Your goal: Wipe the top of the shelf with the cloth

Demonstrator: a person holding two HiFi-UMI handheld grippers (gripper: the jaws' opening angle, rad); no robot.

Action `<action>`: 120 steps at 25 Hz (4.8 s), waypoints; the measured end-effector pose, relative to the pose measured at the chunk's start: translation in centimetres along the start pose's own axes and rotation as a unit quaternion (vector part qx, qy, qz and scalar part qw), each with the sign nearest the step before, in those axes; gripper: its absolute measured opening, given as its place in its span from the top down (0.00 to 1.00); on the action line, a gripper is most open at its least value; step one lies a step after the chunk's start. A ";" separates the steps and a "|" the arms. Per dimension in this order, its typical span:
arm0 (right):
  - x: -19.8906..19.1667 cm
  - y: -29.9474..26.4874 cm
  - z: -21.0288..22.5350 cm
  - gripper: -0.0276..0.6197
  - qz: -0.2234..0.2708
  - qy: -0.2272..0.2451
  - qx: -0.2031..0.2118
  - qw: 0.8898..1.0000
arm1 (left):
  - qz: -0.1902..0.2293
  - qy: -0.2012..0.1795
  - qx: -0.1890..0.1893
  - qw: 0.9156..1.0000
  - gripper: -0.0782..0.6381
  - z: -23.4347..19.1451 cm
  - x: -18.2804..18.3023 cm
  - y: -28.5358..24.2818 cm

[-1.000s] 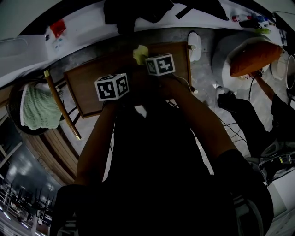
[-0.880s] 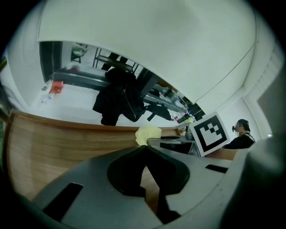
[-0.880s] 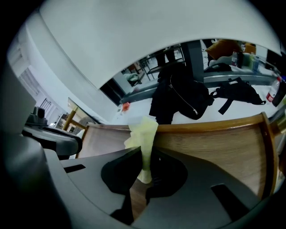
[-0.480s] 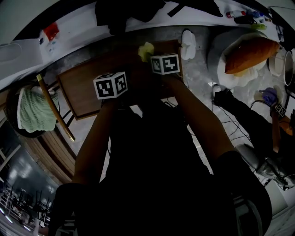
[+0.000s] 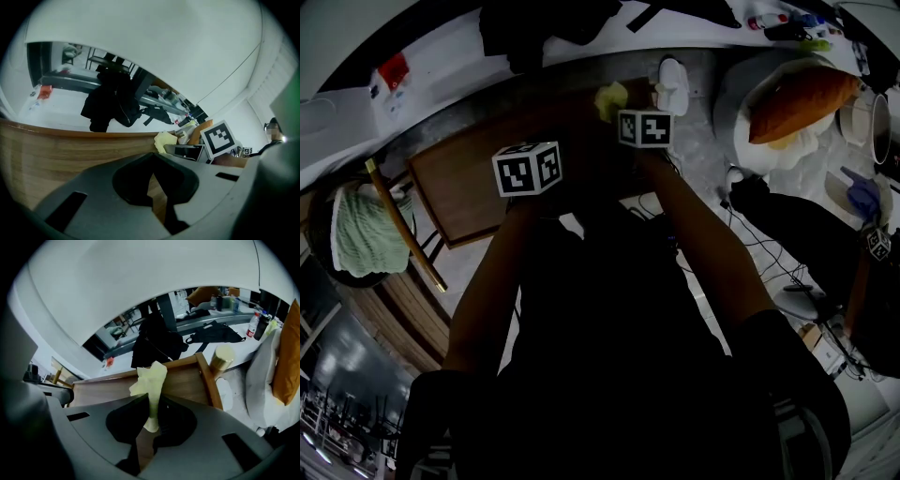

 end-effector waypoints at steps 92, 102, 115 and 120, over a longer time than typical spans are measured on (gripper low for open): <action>-7.8 -12.3 -23.0 0.89 -0.073 0.076 0.125 0.987 | 0.014 0.088 0.027 0.996 0.88 -14.5 -5.8 12.3; -7.4 -9.0 -17.7 0.89 -0.061 0.063 0.108 0.990 | -0.010 0.069 0.016 0.997 0.88 -10.2 -6.2 8.0; -6.9 -3.9 -9.3 0.89 -0.033 0.035 0.072 0.996 | -0.024 0.049 0.007 0.998 0.88 -4.6 -6.1 2.6; -6.6 -2.0 -6.4 0.89 -0.026 0.029 0.063 0.997 | -0.028 0.043 -0.010 0.999 0.88 -1.6 -6.1 0.6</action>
Point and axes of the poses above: the fingertips, and each gripper's own axes: y backward along the fingers, z to its right, x out of its top, the point moved 9 cm from there along y, backward along the fingers, and after that the axes turned 10 degrees about x, right-handed, at the moved point
